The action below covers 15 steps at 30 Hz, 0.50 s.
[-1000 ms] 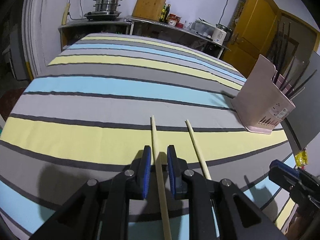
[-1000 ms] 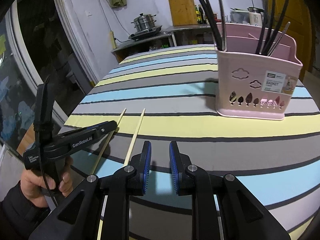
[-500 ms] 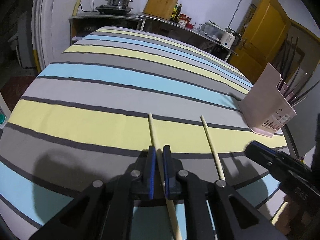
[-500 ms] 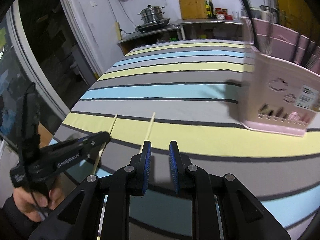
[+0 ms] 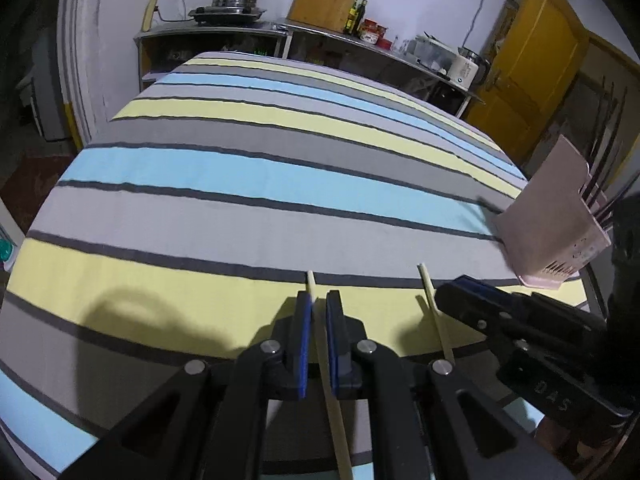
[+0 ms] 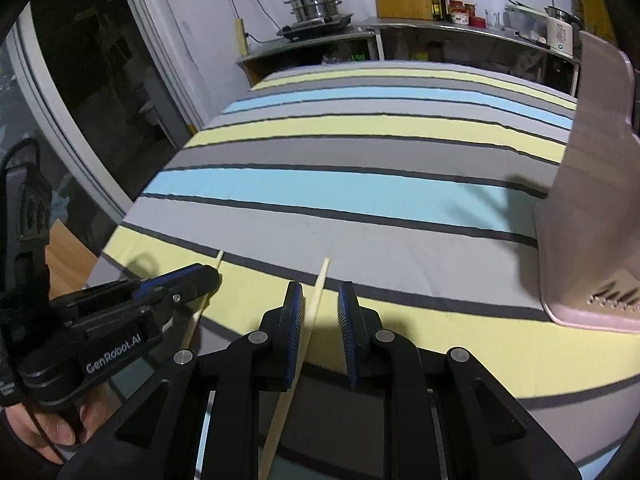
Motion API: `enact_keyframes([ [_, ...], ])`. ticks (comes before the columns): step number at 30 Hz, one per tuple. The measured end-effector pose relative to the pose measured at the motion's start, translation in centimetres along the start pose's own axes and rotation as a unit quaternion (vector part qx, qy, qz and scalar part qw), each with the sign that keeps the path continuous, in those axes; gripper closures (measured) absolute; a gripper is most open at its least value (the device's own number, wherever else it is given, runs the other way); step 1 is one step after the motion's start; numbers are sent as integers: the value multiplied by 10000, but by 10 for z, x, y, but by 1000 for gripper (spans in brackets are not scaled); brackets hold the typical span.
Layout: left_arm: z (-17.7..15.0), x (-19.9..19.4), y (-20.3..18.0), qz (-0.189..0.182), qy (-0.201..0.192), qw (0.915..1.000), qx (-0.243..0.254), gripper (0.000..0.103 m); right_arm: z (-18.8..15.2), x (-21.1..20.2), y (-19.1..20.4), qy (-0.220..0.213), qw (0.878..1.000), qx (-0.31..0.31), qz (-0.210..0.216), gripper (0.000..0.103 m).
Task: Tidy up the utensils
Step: 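Close the left gripper on a wooden chopstick while the right grasps the other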
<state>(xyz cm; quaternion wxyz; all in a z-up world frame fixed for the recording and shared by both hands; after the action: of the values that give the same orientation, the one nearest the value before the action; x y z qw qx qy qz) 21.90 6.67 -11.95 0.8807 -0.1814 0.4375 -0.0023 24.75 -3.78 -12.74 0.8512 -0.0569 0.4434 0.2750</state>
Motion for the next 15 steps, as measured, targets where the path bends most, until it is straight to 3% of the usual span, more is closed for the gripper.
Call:
enact_keyframes([
  [8,0,1,-3,178,58,9993,327,95,2,11,6,160,9990,-323,-268,84],
  [11,0,2,-6,397,83,9976,555,95,3,14,7,225,9974,-508,-461,94],
  [15,2,3,-7,493,110,9969,603,96,4,15,4,264,9981,-414,-359,97],
])
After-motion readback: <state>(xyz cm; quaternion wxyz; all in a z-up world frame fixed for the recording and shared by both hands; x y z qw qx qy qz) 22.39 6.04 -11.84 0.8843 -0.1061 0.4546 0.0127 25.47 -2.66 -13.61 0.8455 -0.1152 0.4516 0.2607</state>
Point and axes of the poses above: each gripper's, at about its wrist camera, not at the fingertips, and x roughly the way its jaws point, y to its left, z to its top, the point moved 10 cm from there along x, roughly the way its jaws point, and after that the axes turned 6 degrees about -x, right-handed, at the moved point
